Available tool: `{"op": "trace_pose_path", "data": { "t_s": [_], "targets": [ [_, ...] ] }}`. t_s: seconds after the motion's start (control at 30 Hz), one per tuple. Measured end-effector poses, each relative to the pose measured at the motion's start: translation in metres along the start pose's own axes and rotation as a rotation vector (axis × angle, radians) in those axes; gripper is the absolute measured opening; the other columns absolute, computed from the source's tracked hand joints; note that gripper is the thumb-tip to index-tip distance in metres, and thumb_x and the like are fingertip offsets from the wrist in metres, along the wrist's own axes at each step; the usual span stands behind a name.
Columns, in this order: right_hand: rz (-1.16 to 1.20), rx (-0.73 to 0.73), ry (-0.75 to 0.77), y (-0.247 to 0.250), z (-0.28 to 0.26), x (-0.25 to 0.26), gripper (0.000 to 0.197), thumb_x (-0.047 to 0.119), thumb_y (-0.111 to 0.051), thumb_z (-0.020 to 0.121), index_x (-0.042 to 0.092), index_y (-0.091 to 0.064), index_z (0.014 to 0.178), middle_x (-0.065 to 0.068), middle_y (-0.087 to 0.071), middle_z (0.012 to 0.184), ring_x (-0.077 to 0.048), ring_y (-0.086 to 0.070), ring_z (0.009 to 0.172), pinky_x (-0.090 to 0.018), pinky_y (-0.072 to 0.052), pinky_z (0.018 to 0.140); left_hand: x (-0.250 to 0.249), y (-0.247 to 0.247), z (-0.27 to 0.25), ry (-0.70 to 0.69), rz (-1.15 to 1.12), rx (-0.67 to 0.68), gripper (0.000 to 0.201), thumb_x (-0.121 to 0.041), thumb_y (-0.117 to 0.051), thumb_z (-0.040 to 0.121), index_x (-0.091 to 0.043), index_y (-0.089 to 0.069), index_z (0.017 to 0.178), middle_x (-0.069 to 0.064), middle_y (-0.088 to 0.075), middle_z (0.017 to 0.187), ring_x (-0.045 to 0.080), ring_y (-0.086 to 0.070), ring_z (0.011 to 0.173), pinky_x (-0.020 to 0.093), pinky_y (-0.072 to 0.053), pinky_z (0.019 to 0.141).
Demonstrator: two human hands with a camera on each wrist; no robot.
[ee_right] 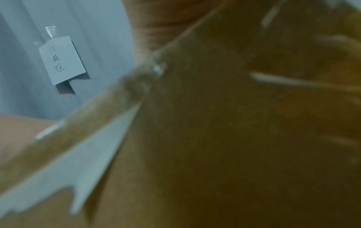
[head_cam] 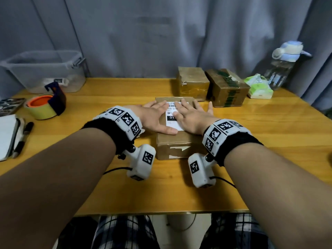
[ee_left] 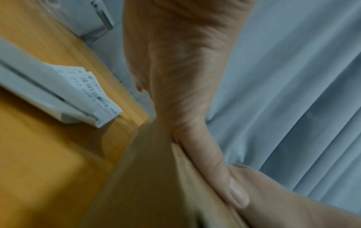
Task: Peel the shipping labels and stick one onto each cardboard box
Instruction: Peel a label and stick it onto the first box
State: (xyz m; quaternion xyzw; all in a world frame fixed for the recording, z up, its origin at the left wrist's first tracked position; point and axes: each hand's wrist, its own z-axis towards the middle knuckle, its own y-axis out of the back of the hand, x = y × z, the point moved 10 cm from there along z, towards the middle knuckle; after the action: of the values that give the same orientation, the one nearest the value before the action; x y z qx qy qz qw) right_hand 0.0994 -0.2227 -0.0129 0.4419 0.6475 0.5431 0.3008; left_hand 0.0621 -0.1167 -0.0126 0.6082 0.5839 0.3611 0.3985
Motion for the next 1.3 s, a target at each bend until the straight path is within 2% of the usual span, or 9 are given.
{"op": "trace_pose_path", "data": {
  "t_s": [0.13, 0.23, 0.3, 0.37, 0.5, 0.77, 0.93, 1.07, 1.3],
  "targets": [
    [-0.024, -0.001, -0.080, 0.004, -0.003, -0.023, 0.064, 0.060, -0.007, 0.095, 0.032, 0.001, 0.152, 0.010, 0.009, 0.160, -0.024, 0.014, 0.147, -0.060, 0.016, 0.111, 0.006, 0.003, -0.002, 0.009, 0.025, -0.015, 0.113, -0.082, -0.037, 0.067, -0.021, 0.013, 0.149, -0.007, 0.013, 0.158, 0.022, 0.000, 0.147, 0.045, -0.007, 0.119],
    [-0.148, -0.046, -0.122, 0.020, 0.000, -0.031, 0.064, 0.054, -0.011, 0.097, 0.023, -0.004, 0.152, 0.003, 0.004, 0.161, -0.025, 0.011, 0.147, -0.060, 0.015, 0.112, -0.001, 0.022, 0.001, 0.005, -0.065, -0.240, 0.097, -0.080, -0.016, 0.072, -0.022, -0.013, 0.149, 0.001, -0.018, 0.157, 0.024, -0.016, 0.144, 0.047, -0.016, 0.115],
    [-0.119, -0.067, -0.040, 0.022, 0.002, -0.018, 0.058, 0.045, -0.014, 0.099, 0.022, -0.005, 0.152, 0.002, 0.003, 0.161, -0.022, 0.008, 0.148, -0.059, 0.014, 0.113, -0.009, 0.028, 0.002, -0.048, -0.208, -0.370, 0.075, -0.067, -0.010, 0.086, -0.024, -0.021, 0.148, -0.001, -0.022, 0.156, 0.021, -0.015, 0.144, 0.045, -0.014, 0.116],
    [-0.036, -0.042, 0.055, 0.012, 0.002, -0.001, 0.055, 0.039, -0.013, 0.100, 0.025, -0.004, 0.153, 0.006, 0.004, 0.161, -0.019, 0.007, 0.148, -0.059, 0.014, 0.113, -0.016, 0.017, 0.006, -0.084, -0.260, -0.333, 0.061, -0.055, -0.009, 0.094, -0.027, -0.015, 0.149, -0.007, -0.011, 0.158, 0.015, -0.005, 0.147, 0.044, -0.004, 0.119],
    [-0.016, -0.019, 0.021, 0.002, 0.003, -0.002, 0.055, 0.039, -0.011, 0.100, 0.029, 0.001, 0.152, 0.012, 0.007, 0.160, -0.018, 0.009, 0.148, -0.061, 0.014, 0.112, -0.010, 0.007, 0.016, 0.019, -0.083, -0.216, 0.058, -0.053, -0.007, 0.096, -0.029, -0.001, 0.149, -0.012, 0.004, 0.158, 0.010, 0.005, 0.146, 0.049, 0.005, 0.117],
    [-0.003, 0.008, -0.154, 0.001, -0.008, -0.030, 0.054, 0.044, -0.007, 0.099, 0.033, 0.004, 0.151, 0.012, 0.011, 0.159, -0.028, 0.011, 0.147, -0.066, 0.015, 0.108, 0.007, 0.008, 0.010, 0.220, 0.021, -0.180, 0.073, -0.066, -0.005, 0.089, -0.024, 0.002, 0.149, -0.008, 0.007, 0.159, 0.017, 0.006, 0.147, 0.057, 0.009, 0.114],
    [-0.128, -0.038, -0.045, 0.022, -0.012, -0.005, 0.056, 0.042, -0.022, 0.100, 0.030, -0.003, 0.152, 0.006, 0.010, 0.160, -0.028, 0.012, 0.147, -0.067, 0.015, 0.108, -0.004, 0.022, 0.007, 0.125, -0.015, -0.267, 0.060, -0.051, -0.009, 0.097, -0.022, -0.007, 0.150, -0.004, -0.001, 0.159, 0.017, 0.004, 0.147, 0.051, 0.008, 0.116],
    [-0.028, -0.008, 0.007, 0.000, -0.012, 0.012, 0.054, 0.043, -0.014, 0.100, 0.032, 0.000, 0.151, 0.012, 0.008, 0.160, -0.023, 0.014, 0.147, -0.065, 0.015, 0.108, -0.011, 0.004, 0.009, 0.059, -0.119, -0.220, 0.052, -0.041, -0.013, 0.099, -0.030, -0.003, 0.149, -0.011, 0.008, 0.158, 0.012, 0.009, 0.146, 0.052, 0.008, 0.116],
    [0.068, 0.031, 0.014, -0.003, -0.018, 0.006, 0.057, 0.054, -0.017, 0.098, 0.039, 0.000, 0.150, 0.014, 0.009, 0.159, -0.023, 0.012, 0.147, -0.061, 0.014, 0.112, 0.003, -0.005, -0.006, 0.052, -0.011, -0.080, 0.091, -0.073, -0.024, 0.083, -0.023, 0.015, 0.148, -0.005, 0.020, 0.157, 0.015, 0.007, 0.147, 0.055, 0.005, 0.115]
  ]
}}
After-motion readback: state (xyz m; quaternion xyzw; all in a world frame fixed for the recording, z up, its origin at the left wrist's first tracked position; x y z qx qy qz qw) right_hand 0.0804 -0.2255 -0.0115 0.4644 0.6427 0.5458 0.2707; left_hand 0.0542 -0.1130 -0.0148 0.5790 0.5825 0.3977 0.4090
